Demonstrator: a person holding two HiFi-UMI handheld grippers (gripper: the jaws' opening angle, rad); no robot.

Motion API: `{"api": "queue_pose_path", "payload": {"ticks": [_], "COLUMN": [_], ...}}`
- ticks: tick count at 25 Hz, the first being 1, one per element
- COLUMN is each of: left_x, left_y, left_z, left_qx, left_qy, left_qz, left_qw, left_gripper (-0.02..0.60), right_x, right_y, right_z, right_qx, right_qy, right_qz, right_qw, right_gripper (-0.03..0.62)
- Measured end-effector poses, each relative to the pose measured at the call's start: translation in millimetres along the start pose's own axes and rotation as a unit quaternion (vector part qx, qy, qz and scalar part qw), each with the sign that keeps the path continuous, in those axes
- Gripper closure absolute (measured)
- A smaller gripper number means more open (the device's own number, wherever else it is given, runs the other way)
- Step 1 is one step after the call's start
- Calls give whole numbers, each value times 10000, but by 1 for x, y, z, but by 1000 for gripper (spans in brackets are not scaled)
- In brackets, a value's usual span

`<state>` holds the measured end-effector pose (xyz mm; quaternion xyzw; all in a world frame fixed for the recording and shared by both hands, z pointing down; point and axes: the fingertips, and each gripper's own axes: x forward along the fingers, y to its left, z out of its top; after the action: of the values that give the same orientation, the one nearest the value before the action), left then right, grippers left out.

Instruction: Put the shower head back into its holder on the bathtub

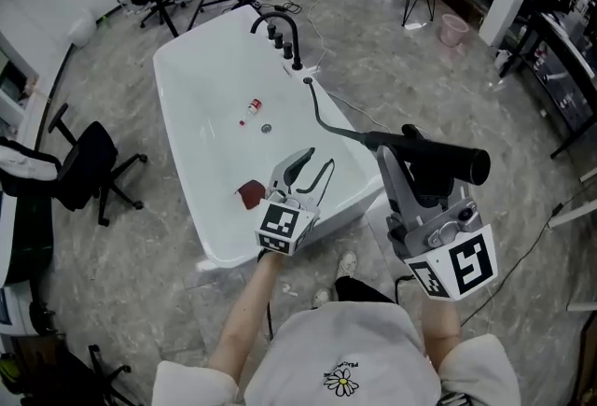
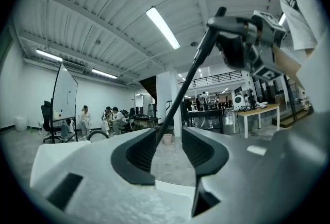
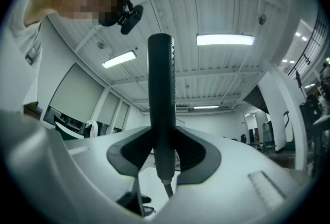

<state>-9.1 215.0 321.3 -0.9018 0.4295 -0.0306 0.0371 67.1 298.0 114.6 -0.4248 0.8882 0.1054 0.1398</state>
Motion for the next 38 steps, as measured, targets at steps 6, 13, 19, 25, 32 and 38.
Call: {"api": "queue_pose_path", "payload": {"ticks": [6,13,19,25,32,38], "left_x": [107,180,236,276,329,356], "left_y": [32,48,96,159,230,265], "left_z": [-10,8,49,95,96,40], "left_qx": [241,443,565,833,974,682], "left_qy": [270,263,-33,-438,-407,-350], "left_qz": [354,429,430,682,657,157], "left_qw": [9987,9977,9975,9932,9922,9969], "left_gripper": [459,522,523,523,520,518], "right_x": [22,33,66,98,179,245], "right_y": [-44,-94,-135,-170,-212,-245], "right_z": [27,32,38,30,12,-13], "right_qx": [-167,-339,-420,-472,-399,-301], "right_qy": [-217,-259,-345,-567,-502,-478], "right_qz": [486,598,378,246,255,172], "right_qw": [9984,9973,9978,9970,9976,9983], "right_gripper": [453,453,453,453,453,453]}}
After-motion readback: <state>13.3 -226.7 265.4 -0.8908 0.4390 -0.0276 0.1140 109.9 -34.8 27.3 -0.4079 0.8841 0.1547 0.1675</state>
